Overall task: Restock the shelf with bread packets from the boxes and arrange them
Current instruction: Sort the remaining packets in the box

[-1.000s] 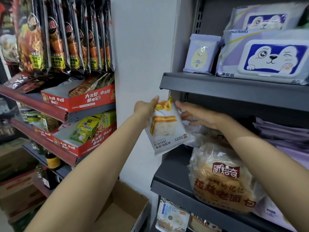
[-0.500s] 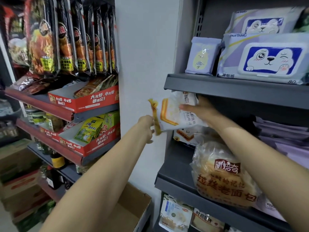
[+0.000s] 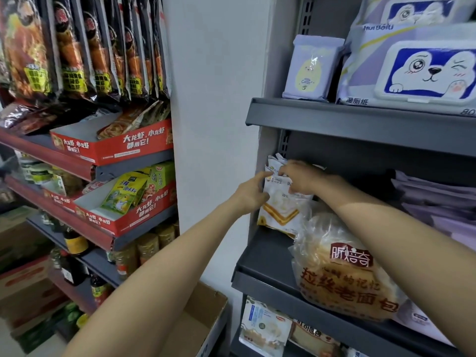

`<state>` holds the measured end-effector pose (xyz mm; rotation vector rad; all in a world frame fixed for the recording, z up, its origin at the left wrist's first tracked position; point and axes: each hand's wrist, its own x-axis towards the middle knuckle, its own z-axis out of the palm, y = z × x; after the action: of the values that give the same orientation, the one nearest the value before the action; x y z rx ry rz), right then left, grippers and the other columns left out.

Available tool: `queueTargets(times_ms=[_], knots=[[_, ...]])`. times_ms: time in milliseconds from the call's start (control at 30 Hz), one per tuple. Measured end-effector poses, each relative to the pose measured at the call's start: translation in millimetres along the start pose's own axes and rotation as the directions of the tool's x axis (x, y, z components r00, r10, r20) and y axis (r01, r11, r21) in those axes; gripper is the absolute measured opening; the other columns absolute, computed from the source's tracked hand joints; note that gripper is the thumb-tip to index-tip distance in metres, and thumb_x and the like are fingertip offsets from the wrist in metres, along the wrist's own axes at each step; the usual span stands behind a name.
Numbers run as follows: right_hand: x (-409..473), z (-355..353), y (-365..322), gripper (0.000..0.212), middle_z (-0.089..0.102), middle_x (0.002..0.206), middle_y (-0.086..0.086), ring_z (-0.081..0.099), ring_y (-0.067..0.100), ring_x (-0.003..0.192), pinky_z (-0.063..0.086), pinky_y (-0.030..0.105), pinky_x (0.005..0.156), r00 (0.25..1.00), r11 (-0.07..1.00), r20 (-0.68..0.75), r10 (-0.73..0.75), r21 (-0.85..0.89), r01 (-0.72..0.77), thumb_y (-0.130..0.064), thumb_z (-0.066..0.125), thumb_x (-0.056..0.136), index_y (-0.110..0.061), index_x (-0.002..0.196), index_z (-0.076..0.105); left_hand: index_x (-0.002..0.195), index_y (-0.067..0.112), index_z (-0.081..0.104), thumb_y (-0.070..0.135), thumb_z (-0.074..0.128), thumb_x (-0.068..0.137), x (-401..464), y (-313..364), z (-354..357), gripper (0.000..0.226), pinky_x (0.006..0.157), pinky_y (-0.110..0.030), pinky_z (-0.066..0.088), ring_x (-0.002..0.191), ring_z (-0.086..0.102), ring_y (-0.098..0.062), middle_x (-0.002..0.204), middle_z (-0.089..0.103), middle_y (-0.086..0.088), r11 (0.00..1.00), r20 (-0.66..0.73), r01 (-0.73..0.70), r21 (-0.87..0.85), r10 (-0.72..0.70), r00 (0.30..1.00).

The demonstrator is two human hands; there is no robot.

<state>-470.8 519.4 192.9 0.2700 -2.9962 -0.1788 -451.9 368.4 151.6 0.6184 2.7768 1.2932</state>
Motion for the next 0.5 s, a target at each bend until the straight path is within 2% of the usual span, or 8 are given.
queueTargets(times_ms=[133, 233, 300, 400, 500], knots=[[-3.1, -0.8, -1.5, 0.05, 0.046, 0.132, 0.009, 0.048, 0.03, 0.12, 0.045, 0.042, 0.095, 0.997, 0.998, -0.057, 0.044, 0.049, -0.041, -0.003, 0.06, 0.085, -0.019, 0.131, 0.047, 0.144, 0.031, 0.033, 0.004, 0.05, 0.088, 3.0, -4.3, 7.4, 0.064, 0.1, -0.04, 0.046, 0.123, 0.049, -0.027, 0.136, 0.048, -0.017, 0.998, 0.075, 0.039, -0.044, -0.036, 0.997], [-8.5, -7.1, -12.2, 0.045, 0.046, 0.131, 0.009, 0.048, 0.028, 0.12, 0.044, 0.043, 0.097, 0.995, 0.99, -0.088, 0.046, 0.141, -0.033, -0.009, 0.063, 0.087, -0.014, 0.129, 0.048, 0.144, 0.024, 0.034, 0.005, 0.05, 0.09, -2.2, -5.3, 3.1, 0.06, 0.101, -0.036, 0.045, 0.125, 0.048, -0.027, 0.135, 0.05, -0.017, 0.998, 0.026, 0.02, -0.057, -0.018, 0.999], [-16.0, -14.4, -28.4, 0.04, 0.048, 0.131, 0.008, 0.049, 0.025, 0.119, 0.044, 0.039, 0.097, 0.991, 0.951, -0.127, 0.05, 0.308, -0.009, -0.015, 0.061, 0.089, -0.015, 0.127, 0.05, 0.14, 0.02, 0.04, 0.007, 0.048, 0.091, -10.8, -9.0, -8.5, 0.051, 0.09, -0.031, 0.046, 0.113, 0.056, -0.028, 0.127, 0.056, -0.014, 0.997, -0.053, 0.029, -0.069, -0.033, 0.998], [-30.4, -24.5, -67.6, 0.034, 0.052, 0.126, 0.005, 0.054, 0.02, 0.107, 0.044, 0.029, 0.088, 0.989, 0.865, -0.134, 0.058, 0.501, 0.017, -0.014, 0.052, 0.093, -0.016, 0.127, 0.05, 0.126, 0.014, 0.051, 0.006, 0.046, 0.091, -31.5, -27.7, -29.5, 0.036, 0.069, -0.026, 0.047, 0.096, 0.063, -0.026, 0.113, 0.063, -0.01, 0.993, -0.173, 0.095, -0.076, -0.107, 0.979], [-44.3, -17.5, -116.9, 0.034, 0.052, 0.129, 0.008, 0.054, 0.023, 0.11, 0.043, 0.028, 0.085, 0.993, 0.827, -0.114, 0.027, 0.56, 0.042, -0.013, 0.045, 0.095, -0.014, 0.129, 0.05, 0.119, 0.01, 0.056, 0.003, 0.047, 0.09, -64.9, -65.0, -43.8, 0.03, 0.066, -0.028, 0.049, 0.093, 0.064, -0.028, 0.106, 0.062, -0.01, 0.979, -0.22, 0.203, -0.028, -0.205, 0.954]])
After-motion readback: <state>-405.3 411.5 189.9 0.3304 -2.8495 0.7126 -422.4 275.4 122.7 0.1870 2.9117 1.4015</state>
